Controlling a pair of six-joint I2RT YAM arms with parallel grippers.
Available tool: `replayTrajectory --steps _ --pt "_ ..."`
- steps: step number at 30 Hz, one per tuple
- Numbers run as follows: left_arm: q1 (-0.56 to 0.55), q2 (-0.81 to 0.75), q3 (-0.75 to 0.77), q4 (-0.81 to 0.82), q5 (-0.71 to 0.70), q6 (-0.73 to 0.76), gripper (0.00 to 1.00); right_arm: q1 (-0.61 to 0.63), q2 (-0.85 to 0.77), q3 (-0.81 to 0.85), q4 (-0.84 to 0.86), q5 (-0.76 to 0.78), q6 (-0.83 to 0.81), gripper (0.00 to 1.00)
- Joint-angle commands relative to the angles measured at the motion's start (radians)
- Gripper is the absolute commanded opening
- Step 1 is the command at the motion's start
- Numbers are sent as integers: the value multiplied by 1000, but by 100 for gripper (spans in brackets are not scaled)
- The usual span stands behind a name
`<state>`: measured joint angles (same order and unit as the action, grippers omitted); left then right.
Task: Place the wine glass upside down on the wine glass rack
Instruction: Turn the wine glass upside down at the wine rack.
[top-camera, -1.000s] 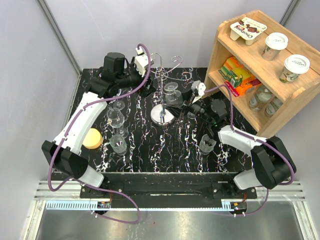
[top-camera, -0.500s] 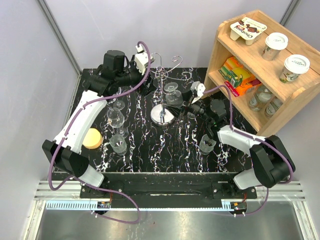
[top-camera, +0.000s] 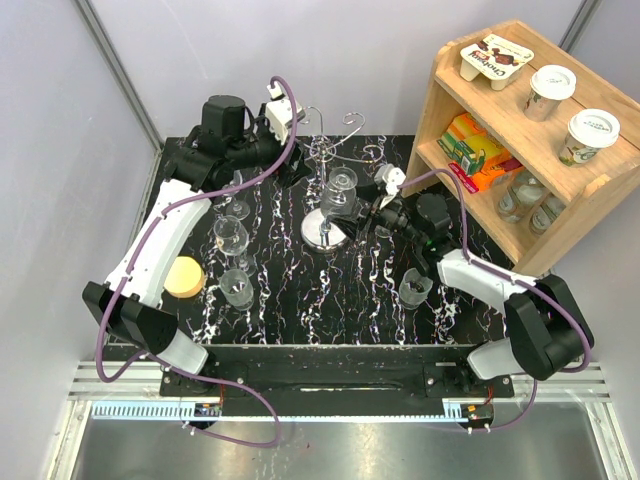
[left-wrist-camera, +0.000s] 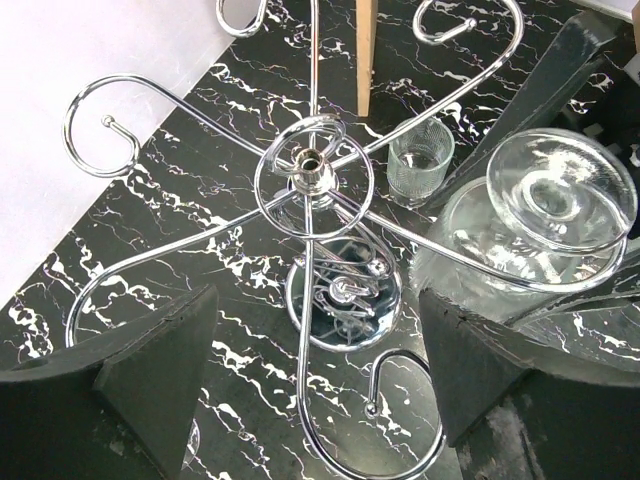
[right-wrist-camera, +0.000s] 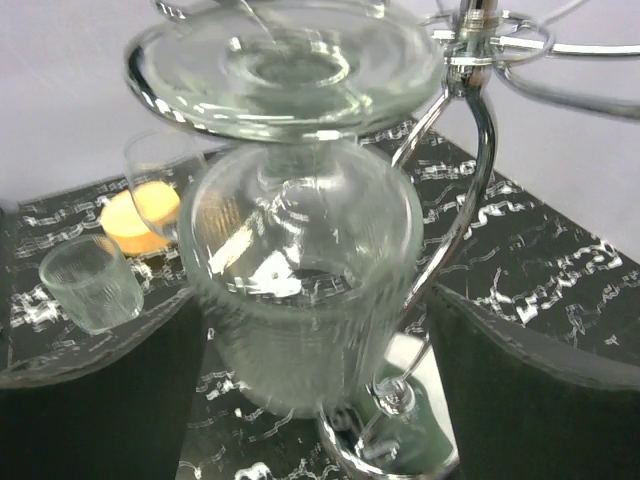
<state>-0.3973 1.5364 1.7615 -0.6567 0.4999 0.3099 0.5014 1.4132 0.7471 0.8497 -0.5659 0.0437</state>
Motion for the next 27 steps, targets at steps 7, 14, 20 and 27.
replayTrajectory --steps 7,14,20,27 --pt "6 -1 90 9 2 -12 85 -8 -37 95 -188 15 -106 99" --pt "6 -21 144 -14 0 -15 87 -21 -120 139 -455 70 -194 99" --pt "6 -24 185 -35 -24 -6 87 -21 -195 152 -626 -48 -272 100" --pt "6 -35 182 -44 -44 -3 88 -21 -273 231 -922 76 -286 99"
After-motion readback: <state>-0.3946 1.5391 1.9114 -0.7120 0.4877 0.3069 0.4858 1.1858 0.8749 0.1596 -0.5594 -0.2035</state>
